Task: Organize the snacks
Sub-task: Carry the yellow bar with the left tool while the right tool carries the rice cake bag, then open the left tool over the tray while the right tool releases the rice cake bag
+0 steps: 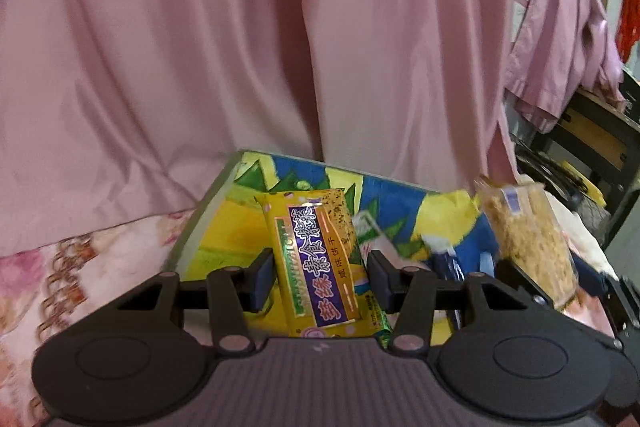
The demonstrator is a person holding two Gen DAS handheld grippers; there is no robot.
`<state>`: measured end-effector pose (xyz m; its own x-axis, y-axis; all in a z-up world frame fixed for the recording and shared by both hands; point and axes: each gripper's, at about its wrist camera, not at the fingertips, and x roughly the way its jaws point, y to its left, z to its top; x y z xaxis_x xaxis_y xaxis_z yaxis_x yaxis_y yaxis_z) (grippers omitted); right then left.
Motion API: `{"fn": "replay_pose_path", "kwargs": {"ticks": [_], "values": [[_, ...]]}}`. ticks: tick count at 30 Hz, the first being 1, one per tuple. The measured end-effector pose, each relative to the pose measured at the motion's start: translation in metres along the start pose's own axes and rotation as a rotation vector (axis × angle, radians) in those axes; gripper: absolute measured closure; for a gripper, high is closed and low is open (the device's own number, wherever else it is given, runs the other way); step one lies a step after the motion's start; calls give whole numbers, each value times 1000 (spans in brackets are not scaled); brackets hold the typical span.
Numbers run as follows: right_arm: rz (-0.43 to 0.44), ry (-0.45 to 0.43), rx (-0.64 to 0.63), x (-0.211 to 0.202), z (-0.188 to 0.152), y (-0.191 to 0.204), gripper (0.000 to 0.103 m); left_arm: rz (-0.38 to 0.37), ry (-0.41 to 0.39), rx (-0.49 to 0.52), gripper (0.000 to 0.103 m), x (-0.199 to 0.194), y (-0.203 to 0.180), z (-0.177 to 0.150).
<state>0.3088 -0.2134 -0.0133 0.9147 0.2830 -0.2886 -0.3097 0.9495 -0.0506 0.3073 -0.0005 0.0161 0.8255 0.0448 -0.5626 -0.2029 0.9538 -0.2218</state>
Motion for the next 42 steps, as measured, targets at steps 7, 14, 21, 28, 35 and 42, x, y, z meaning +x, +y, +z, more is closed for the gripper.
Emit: {"fn": "replay_pose_path", "kwargs": {"ticks": [7,14,21,28,35,42], "values": [[-16,121,103,53,-2,-42,26,3,45,-33,49,67,-22,17],[4,209,143,73,-16,-58,26,18,94,13,49,102,-39,7],[40,256,84,81,-23,-45,26,36,122,28,49,114,-43,-3],[37,279,31,83,-26,-37,26,36,139,26,49,118,-42,-9],[37,296,1,86,-27,-34,25,48,152,35,49,119,-42,-15],[30,302,-14,86,-28,-32,23,50,160,25,48,119,-41,-15]]}}
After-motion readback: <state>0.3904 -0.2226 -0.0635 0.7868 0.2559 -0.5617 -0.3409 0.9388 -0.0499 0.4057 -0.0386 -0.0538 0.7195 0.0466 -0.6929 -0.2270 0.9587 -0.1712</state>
